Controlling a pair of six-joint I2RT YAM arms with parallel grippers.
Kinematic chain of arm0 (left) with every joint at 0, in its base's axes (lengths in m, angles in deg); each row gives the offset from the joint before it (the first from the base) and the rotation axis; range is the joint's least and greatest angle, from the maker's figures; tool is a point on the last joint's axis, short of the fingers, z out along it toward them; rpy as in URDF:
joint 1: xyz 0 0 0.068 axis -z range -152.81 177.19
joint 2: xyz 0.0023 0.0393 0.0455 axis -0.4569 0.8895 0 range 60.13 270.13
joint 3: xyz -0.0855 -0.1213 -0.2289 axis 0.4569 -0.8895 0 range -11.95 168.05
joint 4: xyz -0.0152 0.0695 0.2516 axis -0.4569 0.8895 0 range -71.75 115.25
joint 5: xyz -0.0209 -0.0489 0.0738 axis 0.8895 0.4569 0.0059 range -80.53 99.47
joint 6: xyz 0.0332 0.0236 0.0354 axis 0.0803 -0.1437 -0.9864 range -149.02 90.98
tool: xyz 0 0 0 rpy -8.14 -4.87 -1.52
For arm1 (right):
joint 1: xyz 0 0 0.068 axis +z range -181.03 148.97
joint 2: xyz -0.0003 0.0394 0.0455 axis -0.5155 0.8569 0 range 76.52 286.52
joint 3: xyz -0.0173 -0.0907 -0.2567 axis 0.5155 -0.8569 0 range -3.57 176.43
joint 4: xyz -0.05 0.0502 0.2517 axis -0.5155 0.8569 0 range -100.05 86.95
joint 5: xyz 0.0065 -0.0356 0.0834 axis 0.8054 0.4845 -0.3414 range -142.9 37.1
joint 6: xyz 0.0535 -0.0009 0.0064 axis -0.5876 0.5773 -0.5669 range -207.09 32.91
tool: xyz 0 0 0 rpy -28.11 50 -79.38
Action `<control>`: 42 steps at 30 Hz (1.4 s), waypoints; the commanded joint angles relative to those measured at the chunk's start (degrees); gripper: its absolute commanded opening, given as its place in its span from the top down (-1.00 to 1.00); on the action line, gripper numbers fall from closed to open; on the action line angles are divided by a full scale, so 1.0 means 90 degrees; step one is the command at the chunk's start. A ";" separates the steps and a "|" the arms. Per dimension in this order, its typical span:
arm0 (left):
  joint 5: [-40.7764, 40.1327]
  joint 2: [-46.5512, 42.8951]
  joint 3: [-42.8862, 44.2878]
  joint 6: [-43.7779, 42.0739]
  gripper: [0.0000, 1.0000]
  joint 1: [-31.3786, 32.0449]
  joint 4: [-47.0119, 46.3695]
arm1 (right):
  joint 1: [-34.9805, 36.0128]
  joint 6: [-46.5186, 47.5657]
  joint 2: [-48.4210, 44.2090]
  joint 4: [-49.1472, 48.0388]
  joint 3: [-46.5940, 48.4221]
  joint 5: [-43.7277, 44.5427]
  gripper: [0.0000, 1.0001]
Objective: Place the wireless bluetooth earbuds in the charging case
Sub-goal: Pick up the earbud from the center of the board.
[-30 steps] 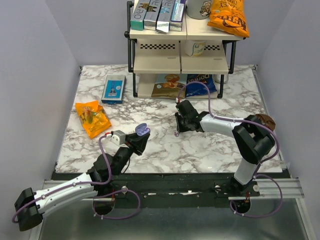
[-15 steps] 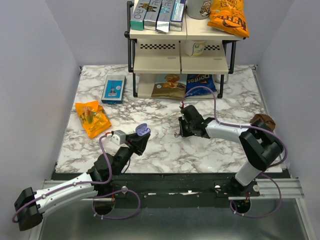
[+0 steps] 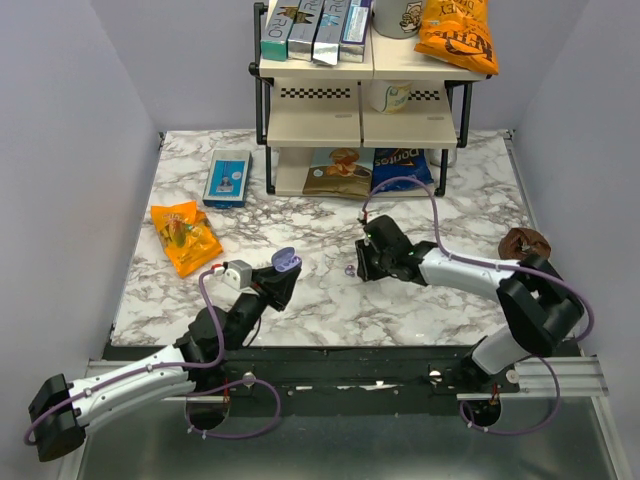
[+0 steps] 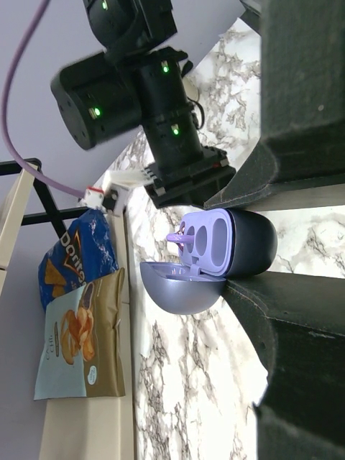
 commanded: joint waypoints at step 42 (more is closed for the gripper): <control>-0.0099 -0.0238 -0.0192 0.0018 1.00 0.0058 0.0086 | 0.0458 0.0255 0.1282 0.0812 0.1438 0.0030 0.03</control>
